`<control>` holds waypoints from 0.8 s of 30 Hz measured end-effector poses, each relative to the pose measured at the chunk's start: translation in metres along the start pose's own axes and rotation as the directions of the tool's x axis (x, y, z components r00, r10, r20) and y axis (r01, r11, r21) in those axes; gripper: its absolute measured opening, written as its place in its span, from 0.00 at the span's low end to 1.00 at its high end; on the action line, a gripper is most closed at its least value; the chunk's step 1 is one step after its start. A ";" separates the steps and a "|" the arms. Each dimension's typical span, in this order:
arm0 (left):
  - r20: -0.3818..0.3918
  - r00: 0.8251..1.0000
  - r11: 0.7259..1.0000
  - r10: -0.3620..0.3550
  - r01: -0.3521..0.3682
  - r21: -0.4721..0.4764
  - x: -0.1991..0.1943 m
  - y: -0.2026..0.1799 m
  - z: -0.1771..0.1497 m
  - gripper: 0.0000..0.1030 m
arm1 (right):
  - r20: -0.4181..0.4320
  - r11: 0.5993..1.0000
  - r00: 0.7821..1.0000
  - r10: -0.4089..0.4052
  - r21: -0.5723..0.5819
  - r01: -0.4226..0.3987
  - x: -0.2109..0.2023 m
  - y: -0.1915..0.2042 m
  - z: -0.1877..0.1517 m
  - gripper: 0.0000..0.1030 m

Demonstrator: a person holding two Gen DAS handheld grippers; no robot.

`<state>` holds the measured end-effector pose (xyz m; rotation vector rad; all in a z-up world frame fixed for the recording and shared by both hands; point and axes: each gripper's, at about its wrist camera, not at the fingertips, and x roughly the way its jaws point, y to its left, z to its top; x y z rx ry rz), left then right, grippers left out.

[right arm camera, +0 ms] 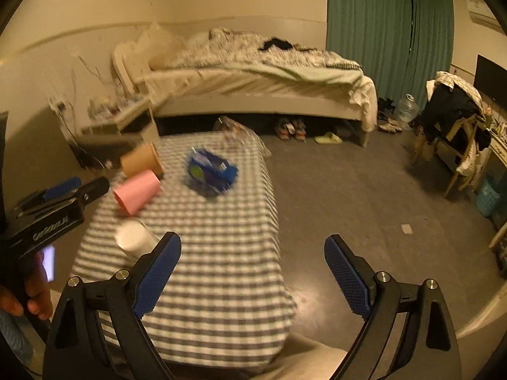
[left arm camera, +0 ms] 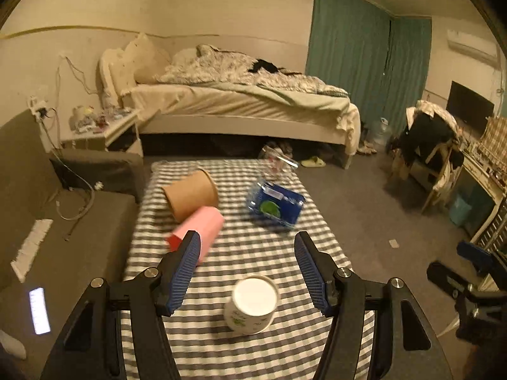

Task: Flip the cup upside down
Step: 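Rotate the cup with the left gripper and lower it upside down onto the table, then open the left gripper and withdraw it from the cup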

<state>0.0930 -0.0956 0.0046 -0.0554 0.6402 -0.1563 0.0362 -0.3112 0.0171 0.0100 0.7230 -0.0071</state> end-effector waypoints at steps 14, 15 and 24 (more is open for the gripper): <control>-0.029 0.997 0.997 0.074 -0.075 -0.027 -0.040 0.043 -0.043 0.62 | 0.015 0.990 0.991 0.134 -0.047 -0.133 0.009 0.064 -0.011 0.89; -0.033 0.996 0.997 0.077 -0.078 -0.025 -0.038 0.045 -0.046 0.62 | 0.004 0.989 0.991 0.133 -0.059 -0.133 0.013 0.069 -0.016 0.89; -0.053 0.996 0.997 0.076 -0.077 -0.027 -0.035 0.052 -0.060 0.69 | -0.050 0.988 0.991 0.128 -0.077 -0.131 0.031 0.080 -0.034 0.89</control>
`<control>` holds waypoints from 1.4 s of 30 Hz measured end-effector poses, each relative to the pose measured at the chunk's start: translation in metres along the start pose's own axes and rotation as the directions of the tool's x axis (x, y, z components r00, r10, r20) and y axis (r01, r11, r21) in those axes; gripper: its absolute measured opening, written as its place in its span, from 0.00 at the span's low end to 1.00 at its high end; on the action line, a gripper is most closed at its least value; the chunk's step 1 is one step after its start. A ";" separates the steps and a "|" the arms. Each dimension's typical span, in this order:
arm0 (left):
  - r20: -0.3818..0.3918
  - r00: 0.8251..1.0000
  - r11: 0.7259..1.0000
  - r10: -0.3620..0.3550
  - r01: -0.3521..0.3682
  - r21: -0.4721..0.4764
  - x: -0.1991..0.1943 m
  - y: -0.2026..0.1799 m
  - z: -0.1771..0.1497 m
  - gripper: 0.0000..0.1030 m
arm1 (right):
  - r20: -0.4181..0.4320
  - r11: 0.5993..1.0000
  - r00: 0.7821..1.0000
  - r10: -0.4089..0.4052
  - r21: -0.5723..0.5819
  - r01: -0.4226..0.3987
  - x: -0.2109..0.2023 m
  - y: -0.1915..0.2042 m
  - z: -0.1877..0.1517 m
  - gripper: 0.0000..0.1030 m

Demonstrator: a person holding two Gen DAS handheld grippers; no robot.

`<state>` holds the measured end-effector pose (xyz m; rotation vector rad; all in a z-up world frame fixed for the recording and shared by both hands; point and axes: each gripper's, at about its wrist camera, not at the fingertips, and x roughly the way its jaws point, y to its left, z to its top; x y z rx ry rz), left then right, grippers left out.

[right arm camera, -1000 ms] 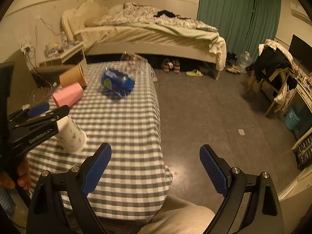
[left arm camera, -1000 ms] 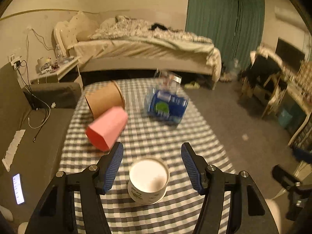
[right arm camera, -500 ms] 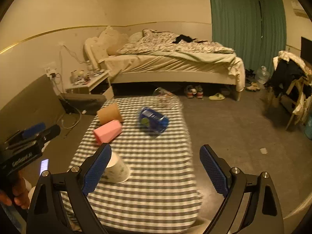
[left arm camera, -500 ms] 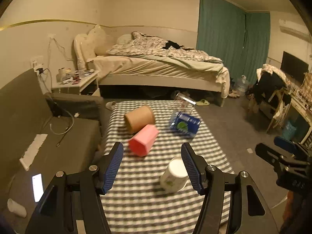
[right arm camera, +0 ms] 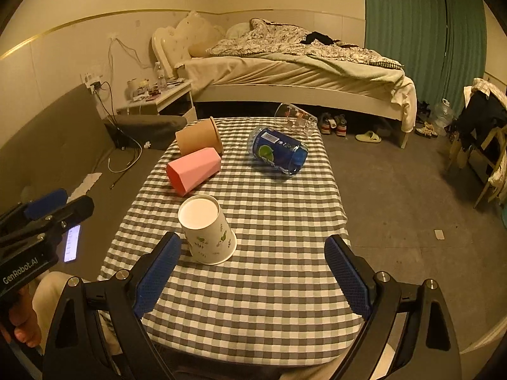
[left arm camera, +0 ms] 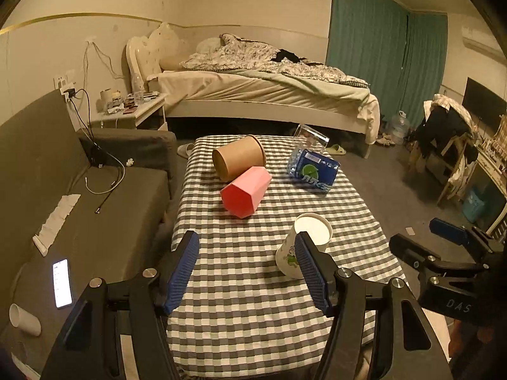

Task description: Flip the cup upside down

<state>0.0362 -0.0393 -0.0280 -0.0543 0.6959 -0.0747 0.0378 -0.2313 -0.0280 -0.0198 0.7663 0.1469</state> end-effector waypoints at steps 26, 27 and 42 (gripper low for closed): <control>0.037 0.999 0.999 0.036 -0.035 -0.018 -0.010 0.009 0.001 0.98 | 0.018 0.997 0.997 -0.075 0.012 0.074 -0.004 -0.002 0.004 1.00; 0.039 0.999 0.999 0.038 -0.037 -0.016 -0.010 0.009 0.002 0.98 | 0.017 0.997 0.997 -0.076 0.012 0.075 -0.004 -0.002 0.004 1.00; 0.050 0.998 0.999 0.047 -0.046 -0.019 -0.015 0.008 0.005 0.98 | 0.012 0.996 0.996 -0.086 0.016 0.086 -0.004 -0.003 0.003 1.00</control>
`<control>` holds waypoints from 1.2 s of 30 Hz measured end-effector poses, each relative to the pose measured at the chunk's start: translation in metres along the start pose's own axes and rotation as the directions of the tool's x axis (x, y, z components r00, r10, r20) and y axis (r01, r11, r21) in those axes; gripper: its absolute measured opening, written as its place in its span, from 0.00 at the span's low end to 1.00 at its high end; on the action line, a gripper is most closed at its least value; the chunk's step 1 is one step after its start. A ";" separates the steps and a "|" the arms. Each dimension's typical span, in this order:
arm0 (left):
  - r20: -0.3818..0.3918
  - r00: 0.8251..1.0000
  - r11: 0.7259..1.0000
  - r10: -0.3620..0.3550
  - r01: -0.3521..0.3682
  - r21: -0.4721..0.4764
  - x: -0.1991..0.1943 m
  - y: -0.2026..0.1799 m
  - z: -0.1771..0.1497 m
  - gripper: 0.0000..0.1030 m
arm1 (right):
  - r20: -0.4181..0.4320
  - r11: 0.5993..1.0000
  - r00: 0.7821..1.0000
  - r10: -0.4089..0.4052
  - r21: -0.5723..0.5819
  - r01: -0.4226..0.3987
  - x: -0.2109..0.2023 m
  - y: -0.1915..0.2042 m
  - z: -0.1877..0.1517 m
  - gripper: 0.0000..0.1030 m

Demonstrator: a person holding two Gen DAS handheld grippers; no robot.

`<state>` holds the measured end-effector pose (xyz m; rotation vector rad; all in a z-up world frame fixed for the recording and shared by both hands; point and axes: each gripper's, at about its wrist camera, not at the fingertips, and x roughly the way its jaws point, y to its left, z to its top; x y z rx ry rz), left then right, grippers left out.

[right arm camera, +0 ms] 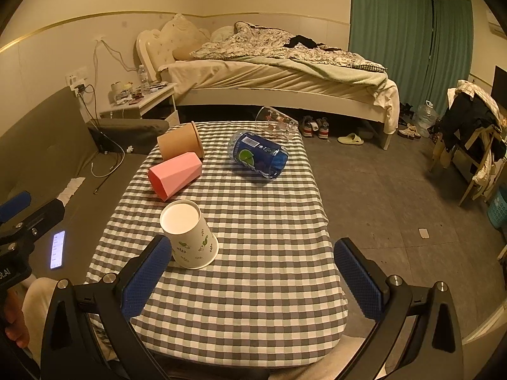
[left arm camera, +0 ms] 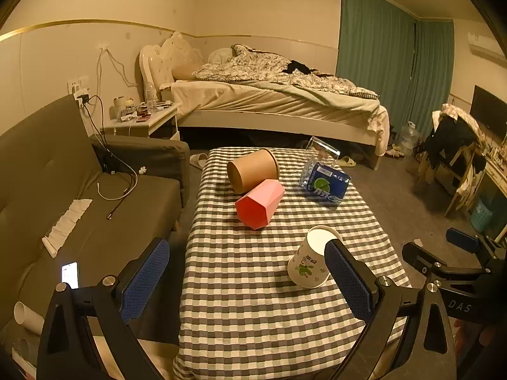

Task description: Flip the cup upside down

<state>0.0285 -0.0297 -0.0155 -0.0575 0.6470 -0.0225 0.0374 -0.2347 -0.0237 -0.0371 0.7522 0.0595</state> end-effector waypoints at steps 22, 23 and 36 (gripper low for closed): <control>0.008 1.000 1.000 0.017 -0.017 0.004 -0.004 0.004 0.002 0.98 | 0.005 1.000 1.000 -0.003 -0.006 0.003 -0.001 0.004 0.002 1.00; 0.009 1.000 1.000 0.017 -0.017 0.004 -0.004 0.004 0.002 0.98 | 0.005 1.000 1.000 -0.002 -0.006 0.002 -0.001 0.004 0.002 1.00; 0.005 1.000 1.000 0.023 -0.023 0.005 -0.004 0.008 -0.001 0.98 | -0.002 1.000 1.000 -0.003 -0.007 0.003 -0.002 0.004 0.002 1.00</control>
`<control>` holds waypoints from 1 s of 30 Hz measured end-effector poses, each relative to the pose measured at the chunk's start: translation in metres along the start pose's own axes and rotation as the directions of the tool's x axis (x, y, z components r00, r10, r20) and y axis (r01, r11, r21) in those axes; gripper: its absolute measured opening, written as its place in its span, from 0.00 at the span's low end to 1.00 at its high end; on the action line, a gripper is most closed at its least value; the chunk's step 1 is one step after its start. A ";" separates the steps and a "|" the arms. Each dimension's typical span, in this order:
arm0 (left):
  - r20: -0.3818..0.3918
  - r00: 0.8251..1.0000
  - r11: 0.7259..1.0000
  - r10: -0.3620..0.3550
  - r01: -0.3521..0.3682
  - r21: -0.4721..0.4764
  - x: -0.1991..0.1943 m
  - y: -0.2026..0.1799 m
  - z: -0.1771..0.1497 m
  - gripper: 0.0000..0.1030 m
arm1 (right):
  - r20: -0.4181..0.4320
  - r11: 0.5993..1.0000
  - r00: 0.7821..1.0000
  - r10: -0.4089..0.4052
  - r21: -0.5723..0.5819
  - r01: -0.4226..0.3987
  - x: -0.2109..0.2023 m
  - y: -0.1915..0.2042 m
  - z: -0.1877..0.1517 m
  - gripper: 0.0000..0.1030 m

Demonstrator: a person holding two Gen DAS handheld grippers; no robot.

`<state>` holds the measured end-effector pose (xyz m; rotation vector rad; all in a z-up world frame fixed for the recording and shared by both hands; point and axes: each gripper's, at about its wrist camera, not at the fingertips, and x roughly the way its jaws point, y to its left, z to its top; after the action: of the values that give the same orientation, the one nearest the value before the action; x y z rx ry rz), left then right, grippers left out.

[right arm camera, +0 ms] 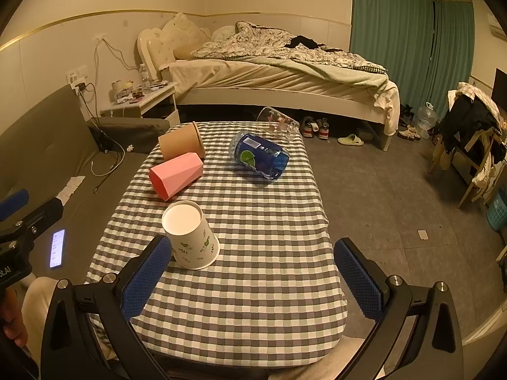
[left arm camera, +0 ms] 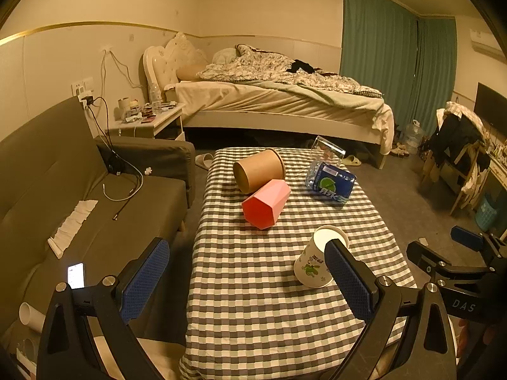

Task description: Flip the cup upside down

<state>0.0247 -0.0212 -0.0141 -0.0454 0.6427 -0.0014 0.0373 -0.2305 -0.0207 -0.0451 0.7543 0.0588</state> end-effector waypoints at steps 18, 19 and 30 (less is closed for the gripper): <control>-0.005 1.000 1.000 0.006 -0.006 0.014 0.000 -0.002 -0.003 0.98 | -0.007 1.000 1.000 -0.003 0.004 0.003 0.002 -0.001 -0.004 1.00; -0.005 1.000 1.000 0.005 -0.005 0.014 0.000 -0.002 -0.003 0.98 | -0.007 1.000 1.000 -0.004 0.004 0.004 0.002 -0.002 -0.004 1.00; -0.007 1.000 1.000 0.008 -0.008 0.016 0.001 -0.002 -0.004 0.98 | -0.007 1.000 1.000 -0.001 0.006 0.001 0.002 -0.002 -0.004 1.00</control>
<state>0.0232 -0.0234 -0.0172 -0.0275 0.6496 0.0011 0.0357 -0.2327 -0.0251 -0.0404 0.7612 0.0553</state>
